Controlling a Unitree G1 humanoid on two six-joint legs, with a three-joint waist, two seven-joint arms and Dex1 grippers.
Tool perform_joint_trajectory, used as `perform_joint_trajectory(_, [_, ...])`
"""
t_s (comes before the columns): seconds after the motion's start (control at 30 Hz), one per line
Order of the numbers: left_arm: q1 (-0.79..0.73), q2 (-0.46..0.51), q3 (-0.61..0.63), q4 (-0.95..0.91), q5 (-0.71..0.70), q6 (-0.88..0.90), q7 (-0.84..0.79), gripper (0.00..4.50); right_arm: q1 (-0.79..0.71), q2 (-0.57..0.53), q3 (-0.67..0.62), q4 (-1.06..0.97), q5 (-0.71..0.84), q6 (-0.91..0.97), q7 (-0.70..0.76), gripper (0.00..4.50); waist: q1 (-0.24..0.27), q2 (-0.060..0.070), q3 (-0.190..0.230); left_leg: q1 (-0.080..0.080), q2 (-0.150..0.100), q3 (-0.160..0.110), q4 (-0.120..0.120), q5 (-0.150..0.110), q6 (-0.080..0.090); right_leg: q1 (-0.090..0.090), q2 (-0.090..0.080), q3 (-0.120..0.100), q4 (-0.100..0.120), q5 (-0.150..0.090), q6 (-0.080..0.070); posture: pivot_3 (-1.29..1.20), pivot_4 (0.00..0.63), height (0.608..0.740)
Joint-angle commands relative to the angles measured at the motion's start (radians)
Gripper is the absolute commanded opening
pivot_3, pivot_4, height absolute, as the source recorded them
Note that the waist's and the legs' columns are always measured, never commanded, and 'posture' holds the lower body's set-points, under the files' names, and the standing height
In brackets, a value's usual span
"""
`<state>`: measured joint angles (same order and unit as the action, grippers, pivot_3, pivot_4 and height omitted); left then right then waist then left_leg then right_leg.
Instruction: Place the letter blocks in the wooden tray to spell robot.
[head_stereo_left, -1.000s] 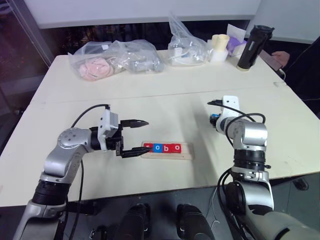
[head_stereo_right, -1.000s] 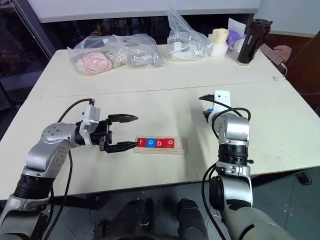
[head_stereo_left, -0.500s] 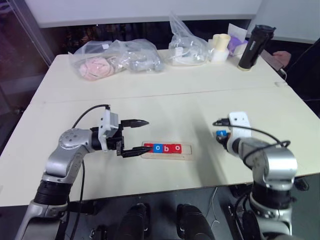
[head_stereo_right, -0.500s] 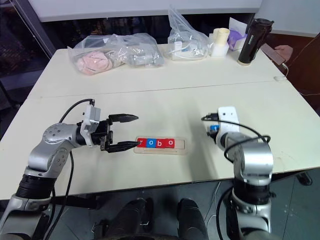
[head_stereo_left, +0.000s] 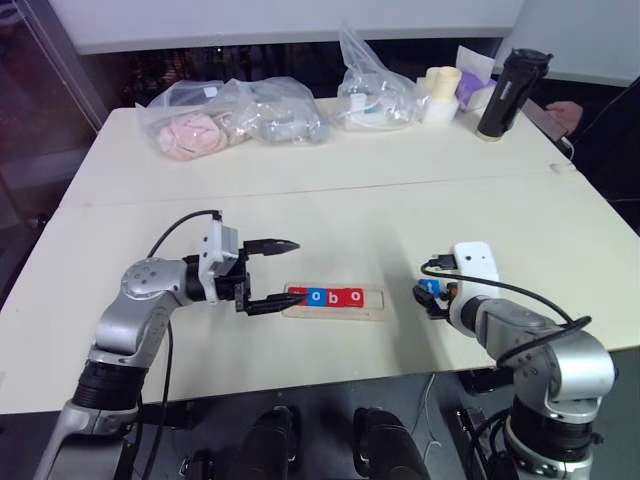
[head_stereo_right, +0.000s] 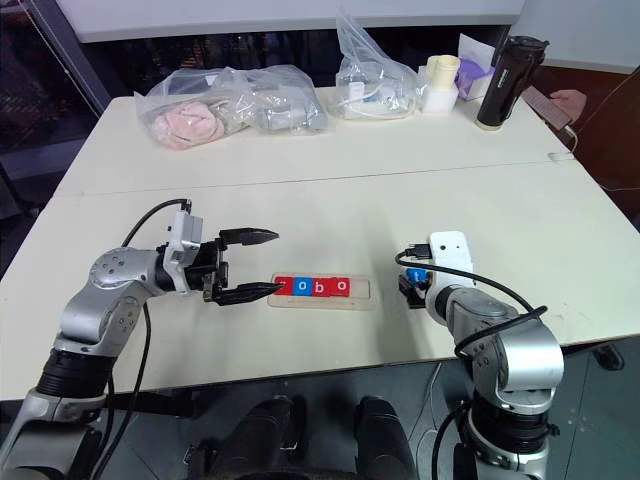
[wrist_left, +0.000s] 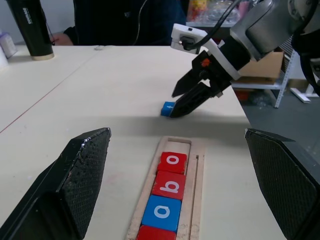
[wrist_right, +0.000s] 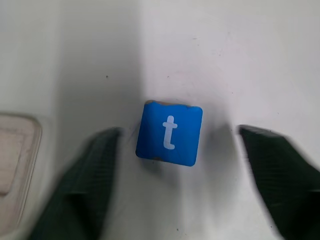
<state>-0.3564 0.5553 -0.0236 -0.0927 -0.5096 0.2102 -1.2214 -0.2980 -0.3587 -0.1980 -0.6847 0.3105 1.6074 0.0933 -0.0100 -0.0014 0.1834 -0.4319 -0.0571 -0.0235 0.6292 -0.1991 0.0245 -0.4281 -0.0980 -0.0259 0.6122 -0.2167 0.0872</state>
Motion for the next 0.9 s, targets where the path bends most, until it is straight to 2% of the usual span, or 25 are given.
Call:
perform_joint_trajectory(0.03, [-0.012, 0.003, 0.005, -0.009, 0.000, -0.014, -0.001, 4.50, -0.078, -0.221, 0.055, -0.034, 0.146, 0.007, 0.161, 4.45, -0.001, 0.000, 0.001, 0.000, 0.000, 0.000, 0.000, 0.000, 0.000, 0.000, 0.000, -0.001, 0.000, 0.000, 0.000, 0.00, 0.150, 0.738])
perform_joint_trajectory(0.1, [-0.017, 0.001, 0.003, -0.004, 0.002, -0.015, 0.000, 4.50, -0.112, -0.364, 0.102, -0.020, 0.180, -0.056, 0.275, 4.45, -0.002, -0.001, 0.001, -0.001, 0.000, 0.000, 0.001, 0.000, 0.000, 0.000, -0.001, -0.001, 0.000, 0.000, 0.001, 0.00, 0.150, 0.738])
perform_joint_trajectory(0.2, [-0.026, -0.004, -0.002, 0.003, 0.006, -0.017, 0.001, 4.50, -0.083, -0.569, 0.182, 0.059, 0.140, -0.358, 0.471, 4.45, 0.000, -0.002, 0.001, -0.001, 0.001, -0.001, -0.001, 0.000, 0.001, 0.000, -0.001, -0.005, -0.002, -0.003, 0.004, 0.00, 0.150, 0.738])
perform_joint_trajectory(0.37, [-0.036, -0.010, -0.006, 0.013, 0.013, -0.023, -0.004, 4.50, 0.035, -0.714, 0.261, 0.296, -0.005, -0.933, 0.750, 4.45, 0.002, -0.003, 0.002, -0.003, 0.001, 0.000, 0.000, -0.001, 0.002, 0.001, -0.001, -0.005, -0.005, -0.001, 0.001, 0.00, 0.150, 0.738])
perform_joint_trajectory(0.43, [-0.040, -0.010, -0.004, 0.015, 0.013, -0.024, -0.006, 4.50, 0.055, -0.718, 0.282, 0.421, -0.044, -1.124, 0.843, 4.45, 0.003, -0.003, 0.002, -0.004, 0.001, 0.001, 0.002, -0.002, 0.003, 0.001, -0.001, -0.005, -0.007, 0.000, 0.001, 0.00, 0.150, 0.738])
perform_joint_trajectory(0.53, [-0.038, -0.006, 0.002, 0.010, 0.013, -0.024, -0.005, 4.50, 0.011, -0.676, 0.306, 0.585, -0.063, -1.222, 0.910, 4.45, 0.002, -0.003, 0.002, -0.004, 0.001, 0.001, 0.002, -0.002, 0.003, 0.002, 0.000, -0.006, -0.009, 0.002, 0.002, 0.00, 0.150, 0.738])
perform_joint_trajectory(0.9, [-0.023, -0.003, 0.008, -0.003, 0.014, -0.022, 0.002, 4.50, -0.083, -0.594, 0.327, 0.795, -0.132, -1.347, 1.013, 4.45, 0.016, -0.003, 0.002, -0.004, 0.001, 0.000, 0.002, -0.002, 0.003, 0.001, -0.001, -0.005, -0.008, 0.002, 0.001, 0.00, 0.150, 0.738])
